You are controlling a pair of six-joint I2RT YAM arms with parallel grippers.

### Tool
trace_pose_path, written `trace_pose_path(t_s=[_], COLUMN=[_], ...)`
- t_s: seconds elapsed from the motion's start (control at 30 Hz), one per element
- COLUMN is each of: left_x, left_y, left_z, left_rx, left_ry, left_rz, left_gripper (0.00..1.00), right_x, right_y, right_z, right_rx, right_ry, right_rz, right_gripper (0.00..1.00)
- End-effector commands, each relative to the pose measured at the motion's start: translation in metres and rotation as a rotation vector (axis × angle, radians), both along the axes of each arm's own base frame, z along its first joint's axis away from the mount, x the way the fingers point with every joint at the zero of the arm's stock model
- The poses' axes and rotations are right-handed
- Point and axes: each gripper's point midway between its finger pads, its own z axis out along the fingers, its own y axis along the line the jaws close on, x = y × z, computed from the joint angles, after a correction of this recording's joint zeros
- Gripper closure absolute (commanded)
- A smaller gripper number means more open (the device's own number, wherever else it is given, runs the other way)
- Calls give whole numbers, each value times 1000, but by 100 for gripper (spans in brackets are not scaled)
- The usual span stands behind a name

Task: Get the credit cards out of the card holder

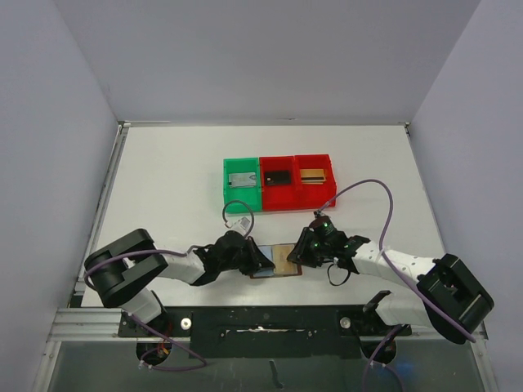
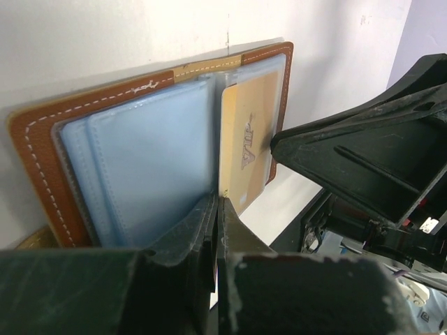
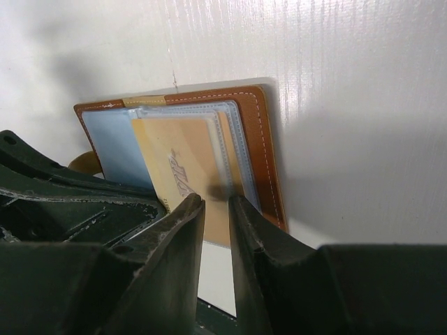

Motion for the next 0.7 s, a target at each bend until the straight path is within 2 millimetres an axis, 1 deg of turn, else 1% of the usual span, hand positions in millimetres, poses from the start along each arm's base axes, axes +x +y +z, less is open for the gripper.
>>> trace_pose_path(t_s=[0.0,0.2,0.3,0.4,0.53,0.67], left_x=[4,4,5,6,6,6], left_y=[6,10,9,8,6,6], left_z=[6,7,9,10,11,12], left_rx=[-3,12,11,13,12,12], left_ry=[-15,-16,-22,-25,-27,-31], left_rz=[29,42,39,33,30,28], left_gripper=[100,100,100,100,100,100], right_x=[0,0,2,7,18,25], right_y=[-4,-5,-3,1,8,19], right_z=[-5,-6,-2,9,35,48], right_rx=[-28,-30,-22,-5,34,64], right_ry=[11,12,-1,-41,-119,-157], right_rz=[-1,2,8,19,34,73], right_gripper=[76,76,76,76,75,73])
